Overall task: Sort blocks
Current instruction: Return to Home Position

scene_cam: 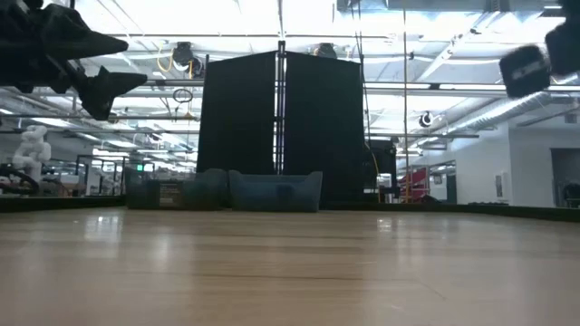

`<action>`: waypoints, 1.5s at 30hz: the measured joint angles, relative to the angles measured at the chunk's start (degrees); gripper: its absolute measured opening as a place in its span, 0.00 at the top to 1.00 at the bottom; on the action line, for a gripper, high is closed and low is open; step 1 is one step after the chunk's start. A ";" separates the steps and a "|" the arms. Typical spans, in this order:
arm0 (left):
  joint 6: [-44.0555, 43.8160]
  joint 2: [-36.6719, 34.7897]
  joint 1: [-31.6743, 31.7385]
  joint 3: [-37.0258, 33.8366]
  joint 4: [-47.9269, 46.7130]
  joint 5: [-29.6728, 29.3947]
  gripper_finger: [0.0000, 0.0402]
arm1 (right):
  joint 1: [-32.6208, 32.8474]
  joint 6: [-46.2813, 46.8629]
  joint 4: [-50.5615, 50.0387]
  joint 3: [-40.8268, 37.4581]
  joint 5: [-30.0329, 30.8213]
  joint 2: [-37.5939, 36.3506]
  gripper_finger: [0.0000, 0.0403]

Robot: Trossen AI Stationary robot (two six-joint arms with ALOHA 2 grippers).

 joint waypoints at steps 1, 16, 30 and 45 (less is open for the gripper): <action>0.01 0.00 0.00 -0.01 -0.05 0.00 0.34 | 0.00 0.91 1.14 -1.47 0.01 0.00 0.97; -0.52 0.02 0.00 -0.01 -1.32 4.95 0.34 | 0.03 -0.48 16.19 -9.94 2.65 0.90 0.97; -0.04 0.02 0.00 -0.03 -1.57 6.15 0.34 | 0.00 -6.62 15.84 -9.94 6.88 2.43 0.97; -0.02 0.02 0.00 -0.03 -1.43 6.71 0.34 | 0.00 -5.99 15.86 -9.92 6.95 4.68 0.97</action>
